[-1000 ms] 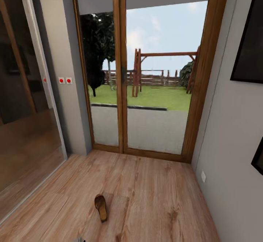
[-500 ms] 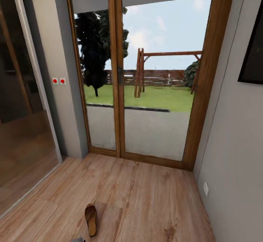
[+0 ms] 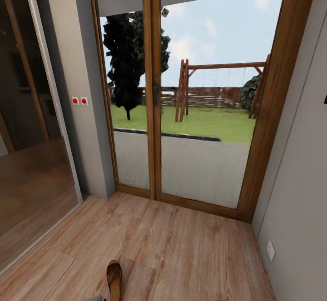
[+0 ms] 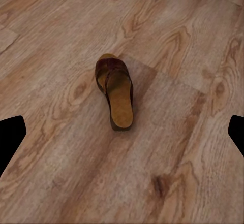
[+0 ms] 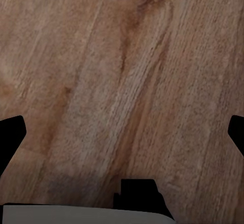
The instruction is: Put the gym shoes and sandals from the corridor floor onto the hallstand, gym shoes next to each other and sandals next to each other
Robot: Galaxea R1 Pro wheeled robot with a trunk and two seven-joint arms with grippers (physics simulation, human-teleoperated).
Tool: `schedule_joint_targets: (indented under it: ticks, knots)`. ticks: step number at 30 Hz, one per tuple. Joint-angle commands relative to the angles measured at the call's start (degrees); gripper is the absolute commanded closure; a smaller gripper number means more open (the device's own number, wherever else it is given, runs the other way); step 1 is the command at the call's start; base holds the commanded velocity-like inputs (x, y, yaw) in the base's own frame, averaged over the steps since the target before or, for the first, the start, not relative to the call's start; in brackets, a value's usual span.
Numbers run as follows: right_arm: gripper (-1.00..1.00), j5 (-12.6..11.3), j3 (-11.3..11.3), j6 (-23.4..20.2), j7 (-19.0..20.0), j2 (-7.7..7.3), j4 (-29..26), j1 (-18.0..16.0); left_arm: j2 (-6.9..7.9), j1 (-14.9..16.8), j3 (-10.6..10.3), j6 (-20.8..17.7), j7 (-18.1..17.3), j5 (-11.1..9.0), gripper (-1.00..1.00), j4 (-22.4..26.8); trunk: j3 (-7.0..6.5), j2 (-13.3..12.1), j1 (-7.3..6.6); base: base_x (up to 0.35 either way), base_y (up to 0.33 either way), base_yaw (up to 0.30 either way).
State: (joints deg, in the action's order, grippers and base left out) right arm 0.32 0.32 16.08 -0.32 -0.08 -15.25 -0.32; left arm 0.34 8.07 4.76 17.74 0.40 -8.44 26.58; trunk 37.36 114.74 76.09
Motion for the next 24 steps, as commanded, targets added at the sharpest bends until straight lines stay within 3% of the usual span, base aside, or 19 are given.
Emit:
schedule_joint_targets:
  ticks: [1, 8, 12, 24]
  knots:
    - [-1.00, 0.0, 0.0, 0.2, 0.0, -0.01, 0.0, 0.0, 0.01, 0.0, -0.1, 0.2, 0.0, -0.4, -1.00, 0.0, 0.06, 0.0, -0.01, 0.008, -0.002, 0.003]
    - [-1.00, 0.0, 0.1, 0.2, 0.0, -0.01, 0.0, 0.0, 0.01, 0.0, -0.1, 0.2, 0.0, -0.4, -1.00, 0.0, 0.06, 0.0, -0.01, 0.002, -0.001, 0.001]
    - [-1.00, 0.3, 0.1, 0.3, 0.3, 0.21, -1.3, -0.4, 0.60, 1.3, -0.7, 1.5, 0.2, 0.8, -1.00, 1.3, 0.06, 0.0, -0.01, 0.000, 0.000, 0.000]
    - [-1.00, 0.0, -0.1, 4.1, 0.1, 0.09, -3.4, -0.3, -0.04, 0.4, 0.1, 4.9, 0.2, -0.3, -1.00, 3.7, 0.06, 0.0, -0.01, 0.000, 0.000, 0.000]
